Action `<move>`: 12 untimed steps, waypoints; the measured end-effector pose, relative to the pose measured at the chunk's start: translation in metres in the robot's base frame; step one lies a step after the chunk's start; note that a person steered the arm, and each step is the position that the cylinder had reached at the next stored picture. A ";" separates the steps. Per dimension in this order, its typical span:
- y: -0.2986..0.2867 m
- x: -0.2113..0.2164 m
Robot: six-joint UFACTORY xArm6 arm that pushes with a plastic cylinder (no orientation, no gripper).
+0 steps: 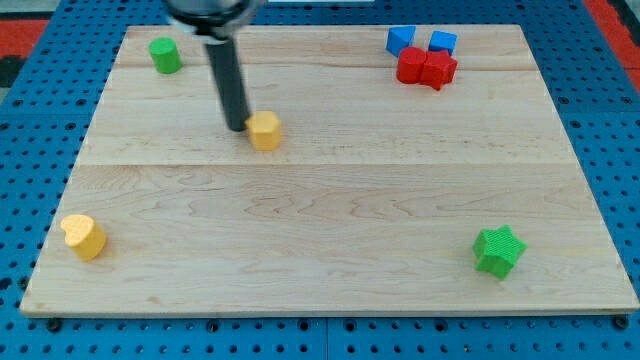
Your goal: Slide the yellow heart closer to the yellow hexagon
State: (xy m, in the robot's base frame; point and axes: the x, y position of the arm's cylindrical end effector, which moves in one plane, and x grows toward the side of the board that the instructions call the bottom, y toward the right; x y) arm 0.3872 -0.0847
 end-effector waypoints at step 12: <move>-0.090 0.103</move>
State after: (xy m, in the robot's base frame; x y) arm 0.4902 -0.1745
